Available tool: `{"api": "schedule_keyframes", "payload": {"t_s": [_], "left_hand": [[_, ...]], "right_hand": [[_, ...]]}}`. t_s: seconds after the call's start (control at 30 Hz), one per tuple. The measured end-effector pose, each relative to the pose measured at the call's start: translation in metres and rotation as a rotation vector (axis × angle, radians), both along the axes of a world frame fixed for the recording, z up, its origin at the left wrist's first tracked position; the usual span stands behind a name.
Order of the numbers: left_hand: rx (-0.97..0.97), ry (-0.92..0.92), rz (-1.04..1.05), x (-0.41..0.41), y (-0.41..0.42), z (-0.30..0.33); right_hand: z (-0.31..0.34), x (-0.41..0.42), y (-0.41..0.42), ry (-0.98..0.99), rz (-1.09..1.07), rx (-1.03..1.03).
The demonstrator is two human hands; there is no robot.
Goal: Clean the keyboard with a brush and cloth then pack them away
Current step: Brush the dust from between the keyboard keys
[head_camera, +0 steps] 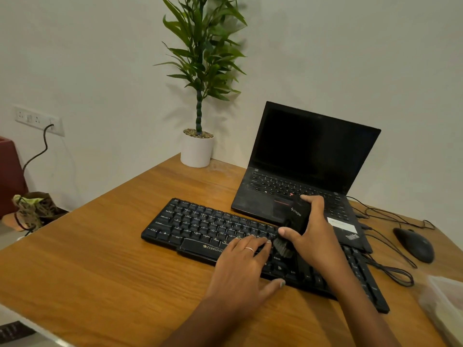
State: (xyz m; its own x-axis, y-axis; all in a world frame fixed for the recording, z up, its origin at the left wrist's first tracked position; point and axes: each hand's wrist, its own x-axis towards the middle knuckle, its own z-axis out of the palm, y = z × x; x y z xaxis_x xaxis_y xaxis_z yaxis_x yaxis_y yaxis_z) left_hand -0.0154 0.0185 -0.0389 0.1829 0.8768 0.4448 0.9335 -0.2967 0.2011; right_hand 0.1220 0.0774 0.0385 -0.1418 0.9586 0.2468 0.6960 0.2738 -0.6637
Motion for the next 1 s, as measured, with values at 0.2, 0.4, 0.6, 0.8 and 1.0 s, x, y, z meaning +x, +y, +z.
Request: {"api": "schedule_keyframes", "payload": {"t_s": [0.2, 0.4, 0.6, 0.8, 1.0], "left_hand": [[0.020, -0.031, -0.002, 0.001, -0.001, -0.002], [0.063, -0.007, 0.019, 0.001, 0.001, -0.005], [0.056, 0.009, 0.019, 0.001, -0.001, -0.003], [0.007, 0.000, 0.007, 0.001, -0.003, 0.001], [-0.083, 0.023, 0.018, 0.003, -0.012, 0.008]], "right_hand": [[-0.006, -0.001, -0.004, -0.033, 0.020, 0.126], [-0.006, 0.000, -0.001, -0.115, -0.025, 0.199], [-0.006, 0.005, 0.004, 0.033, 0.010, 0.078], [-0.014, 0.005, 0.006, -0.142, -0.151, 0.252], [-0.015, 0.011, 0.002, -0.119, -0.170, 0.229]]}}
